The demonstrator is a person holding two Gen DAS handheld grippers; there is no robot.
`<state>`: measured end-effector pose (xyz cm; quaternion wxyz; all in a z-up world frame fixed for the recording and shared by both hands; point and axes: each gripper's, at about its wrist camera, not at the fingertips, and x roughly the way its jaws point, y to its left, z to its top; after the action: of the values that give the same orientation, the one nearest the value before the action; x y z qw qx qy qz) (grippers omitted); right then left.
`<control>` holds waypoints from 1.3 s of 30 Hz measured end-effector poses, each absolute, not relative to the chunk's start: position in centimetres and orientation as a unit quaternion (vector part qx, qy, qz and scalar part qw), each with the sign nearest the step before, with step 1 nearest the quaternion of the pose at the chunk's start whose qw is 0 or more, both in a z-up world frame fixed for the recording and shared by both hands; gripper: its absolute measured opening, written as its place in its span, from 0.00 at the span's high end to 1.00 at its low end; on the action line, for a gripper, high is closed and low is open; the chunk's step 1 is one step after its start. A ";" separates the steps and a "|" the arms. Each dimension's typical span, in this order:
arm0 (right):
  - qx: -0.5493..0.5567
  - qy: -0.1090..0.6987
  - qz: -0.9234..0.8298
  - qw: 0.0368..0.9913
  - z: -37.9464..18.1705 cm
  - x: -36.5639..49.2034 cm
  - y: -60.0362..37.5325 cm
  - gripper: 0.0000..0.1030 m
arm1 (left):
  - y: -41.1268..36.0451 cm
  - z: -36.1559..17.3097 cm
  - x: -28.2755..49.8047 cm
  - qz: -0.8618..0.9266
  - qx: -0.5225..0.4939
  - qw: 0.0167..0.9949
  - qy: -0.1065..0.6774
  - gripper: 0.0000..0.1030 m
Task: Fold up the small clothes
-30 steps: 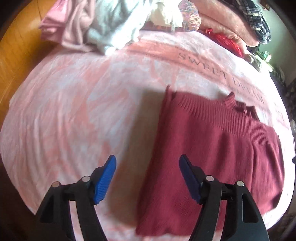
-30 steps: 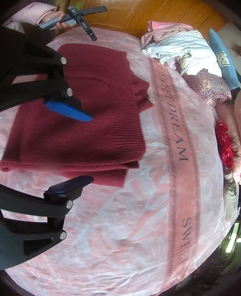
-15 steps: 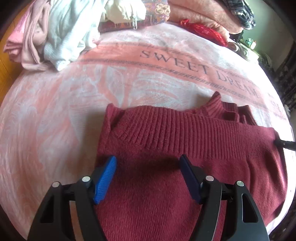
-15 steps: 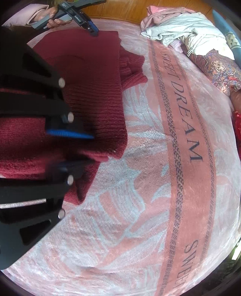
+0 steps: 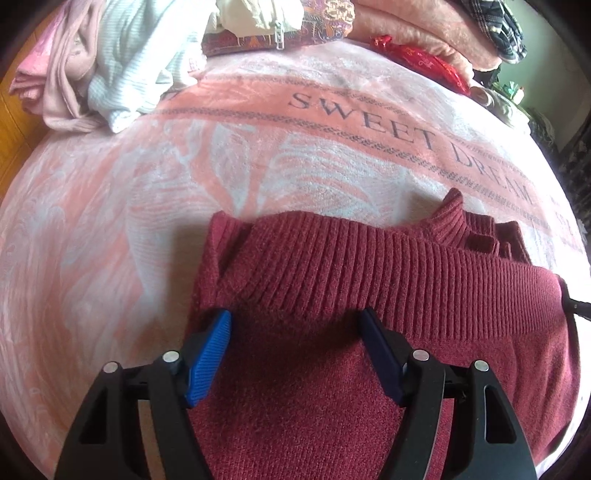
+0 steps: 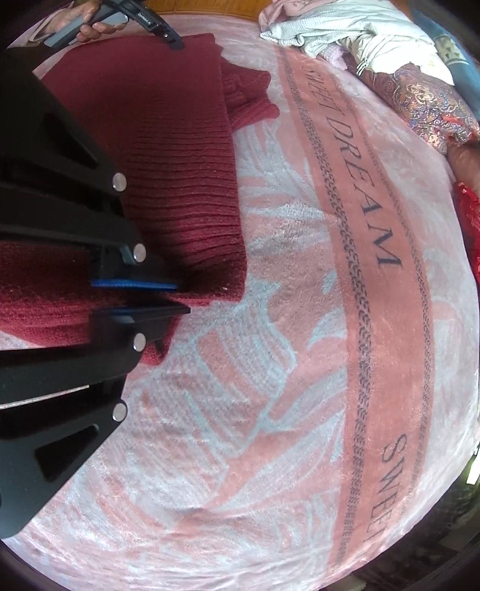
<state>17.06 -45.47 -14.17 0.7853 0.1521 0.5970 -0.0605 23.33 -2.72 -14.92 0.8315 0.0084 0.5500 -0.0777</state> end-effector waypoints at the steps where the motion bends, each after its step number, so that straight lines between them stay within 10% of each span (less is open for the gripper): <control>1: 0.153 0.596 -0.061 0.786 -14.1 17.0 -45.4 0.91 | -2.6 -14.7 23.3 -0.078 0.007 0.833 0.548 0.31; 19: 0.211 0.579 -0.020 0.787 -6.6 4.5 -44.5 0.53 | -3.4 -10.8 15.5 -0.112 0.000 0.842 0.527 0.30; 39: 0.235 0.647 -0.017 0.725 -14.9 4.0 -44.8 0.51 | -3.1 -14.3 14.2 -0.116 0.057 0.824 0.552 0.23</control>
<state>4.05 -44.84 -14.87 0.7253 0.2348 0.6470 -0.0165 14.23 -3.09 -14.34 0.8238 0.0566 0.5521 -0.1158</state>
